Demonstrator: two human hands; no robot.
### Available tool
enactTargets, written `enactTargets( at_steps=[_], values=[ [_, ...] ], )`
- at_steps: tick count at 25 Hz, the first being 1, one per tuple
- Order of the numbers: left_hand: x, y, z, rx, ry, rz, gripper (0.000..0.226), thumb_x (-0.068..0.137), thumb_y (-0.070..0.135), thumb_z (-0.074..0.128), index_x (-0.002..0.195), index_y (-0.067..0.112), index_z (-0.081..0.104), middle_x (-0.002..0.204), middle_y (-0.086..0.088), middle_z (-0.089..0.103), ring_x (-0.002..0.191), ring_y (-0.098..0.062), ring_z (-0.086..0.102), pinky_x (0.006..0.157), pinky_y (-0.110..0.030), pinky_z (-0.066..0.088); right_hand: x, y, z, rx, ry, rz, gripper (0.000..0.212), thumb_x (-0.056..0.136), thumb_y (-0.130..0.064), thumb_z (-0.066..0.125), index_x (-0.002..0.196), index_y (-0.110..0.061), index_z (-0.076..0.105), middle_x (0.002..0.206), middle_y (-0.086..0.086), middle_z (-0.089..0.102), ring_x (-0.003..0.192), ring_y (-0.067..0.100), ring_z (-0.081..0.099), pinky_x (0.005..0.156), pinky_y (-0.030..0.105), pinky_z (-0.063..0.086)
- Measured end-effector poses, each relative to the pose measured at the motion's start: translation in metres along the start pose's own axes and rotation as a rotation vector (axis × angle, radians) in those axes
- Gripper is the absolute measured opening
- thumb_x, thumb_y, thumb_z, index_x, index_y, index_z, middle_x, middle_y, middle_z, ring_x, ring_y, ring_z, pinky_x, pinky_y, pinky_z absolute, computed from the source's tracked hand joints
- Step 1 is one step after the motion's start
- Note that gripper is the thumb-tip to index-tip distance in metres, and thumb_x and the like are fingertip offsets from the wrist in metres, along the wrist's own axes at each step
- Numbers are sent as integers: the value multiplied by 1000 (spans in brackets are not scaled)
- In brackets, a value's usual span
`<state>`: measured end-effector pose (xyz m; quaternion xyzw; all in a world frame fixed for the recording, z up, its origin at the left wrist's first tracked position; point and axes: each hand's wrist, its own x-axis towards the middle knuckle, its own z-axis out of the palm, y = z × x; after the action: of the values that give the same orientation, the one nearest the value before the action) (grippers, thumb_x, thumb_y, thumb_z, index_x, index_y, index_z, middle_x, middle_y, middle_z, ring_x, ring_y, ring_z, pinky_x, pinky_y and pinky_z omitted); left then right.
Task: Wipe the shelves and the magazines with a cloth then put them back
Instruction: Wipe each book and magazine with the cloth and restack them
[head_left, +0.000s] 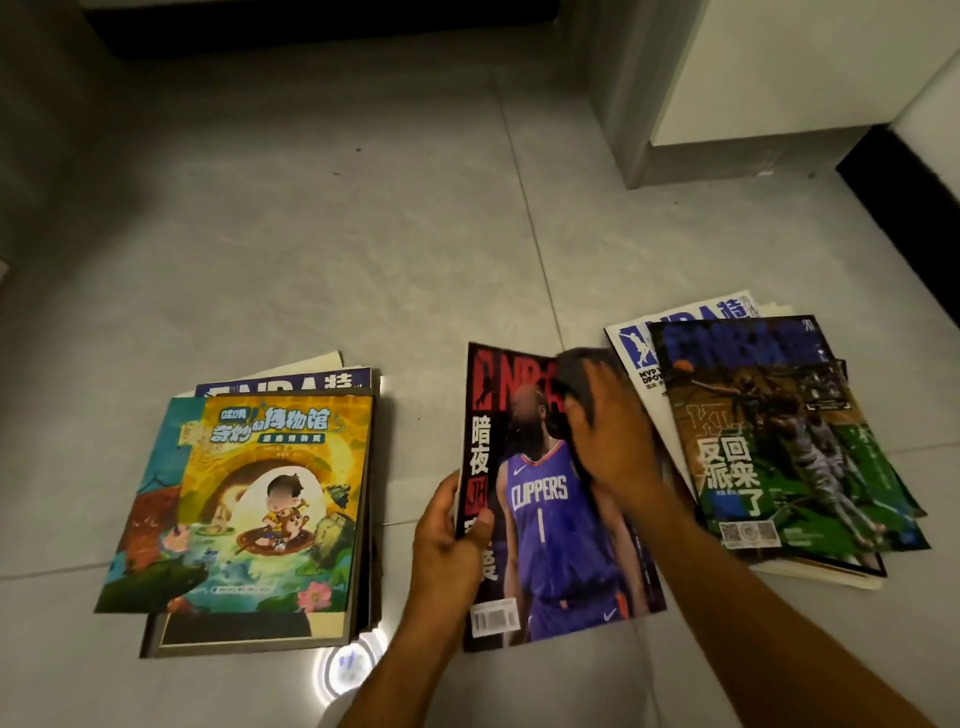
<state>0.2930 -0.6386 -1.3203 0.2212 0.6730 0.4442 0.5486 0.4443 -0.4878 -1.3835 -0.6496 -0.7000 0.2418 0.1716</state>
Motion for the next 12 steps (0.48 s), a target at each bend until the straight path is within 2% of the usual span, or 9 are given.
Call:
enactTargets(
  at_steps=[2,4,5,6,8,12],
  values=[
    [-1,8,-12,-3,15,29,34,94,7,53,116,33,58,103,3,71,89,-15,71,66,-34,59,8,-4,-27,329,27,103,56,92,-37,59,143,-26,39,134,1,55,121,17,53,99,32,46],
    [2,21,-18,-122,102,82,31,92,1,54,110,25,62,96,-1,73,80,-14,72,61,-30,58,-9,-27,-47,603,-19,119,44,85,-30,69,126,-33,51,112,-12,64,100,0,61,81,12,47],
    [5,30,-21,-198,162,95,30,91,-1,54,106,23,63,91,-2,73,74,-15,71,58,-30,57,-29,-34,-52,634,-37,118,42,83,-28,72,119,-37,53,106,-18,64,92,-7,60,74,9,44],
    [9,39,-25,-239,216,93,29,90,-1,55,103,23,64,88,-2,73,69,-16,69,58,-31,56,-51,-36,-54,610,-44,105,44,82,-29,72,119,-40,53,103,-21,63,89,-9,59,73,11,43],
    [15,52,-36,-184,254,49,26,91,3,56,101,25,65,84,0,74,68,-17,69,59,-32,55,-87,-40,-57,487,-47,92,49,83,-30,71,127,-39,50,103,-19,62,89,-1,59,74,17,43],
    [1,51,-33,-102,41,-17,24,92,3,54,106,19,64,82,-1,75,65,-16,70,53,-27,54,-37,-43,-71,582,26,139,37,88,-22,66,122,-31,54,97,-17,62,89,7,60,72,20,46]
  ],
)
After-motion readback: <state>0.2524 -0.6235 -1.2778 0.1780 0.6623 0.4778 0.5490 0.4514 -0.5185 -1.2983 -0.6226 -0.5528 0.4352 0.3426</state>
